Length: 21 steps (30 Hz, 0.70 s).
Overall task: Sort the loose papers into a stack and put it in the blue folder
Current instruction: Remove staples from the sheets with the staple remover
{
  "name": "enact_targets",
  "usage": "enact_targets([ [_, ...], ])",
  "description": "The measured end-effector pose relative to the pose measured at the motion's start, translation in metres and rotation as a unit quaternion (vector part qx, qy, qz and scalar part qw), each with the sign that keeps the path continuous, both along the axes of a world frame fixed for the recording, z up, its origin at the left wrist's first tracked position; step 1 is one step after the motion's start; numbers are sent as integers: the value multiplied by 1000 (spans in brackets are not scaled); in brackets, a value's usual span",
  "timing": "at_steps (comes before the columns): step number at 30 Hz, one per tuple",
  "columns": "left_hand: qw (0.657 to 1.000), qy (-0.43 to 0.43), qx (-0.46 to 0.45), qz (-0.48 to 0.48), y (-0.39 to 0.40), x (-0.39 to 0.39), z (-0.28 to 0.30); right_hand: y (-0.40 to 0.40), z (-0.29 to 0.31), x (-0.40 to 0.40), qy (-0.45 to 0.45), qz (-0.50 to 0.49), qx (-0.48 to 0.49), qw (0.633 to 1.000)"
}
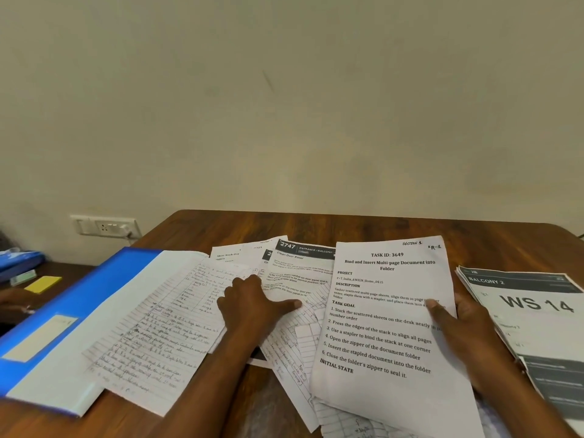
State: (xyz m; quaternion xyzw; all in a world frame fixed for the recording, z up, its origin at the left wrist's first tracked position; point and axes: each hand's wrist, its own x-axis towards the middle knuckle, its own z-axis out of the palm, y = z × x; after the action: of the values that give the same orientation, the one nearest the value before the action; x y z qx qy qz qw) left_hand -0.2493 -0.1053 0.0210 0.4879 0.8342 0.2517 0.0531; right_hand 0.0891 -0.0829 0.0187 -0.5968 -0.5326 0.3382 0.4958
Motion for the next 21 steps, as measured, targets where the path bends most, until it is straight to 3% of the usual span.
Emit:
enact_targets([
  [14,997,-60,57,-4,-6,8,1,4,-7,1,8,-2,7,1000],
  [21,973,-184,139,-25,-8,3,0,2,-4,-1,45,5,5,999],
])
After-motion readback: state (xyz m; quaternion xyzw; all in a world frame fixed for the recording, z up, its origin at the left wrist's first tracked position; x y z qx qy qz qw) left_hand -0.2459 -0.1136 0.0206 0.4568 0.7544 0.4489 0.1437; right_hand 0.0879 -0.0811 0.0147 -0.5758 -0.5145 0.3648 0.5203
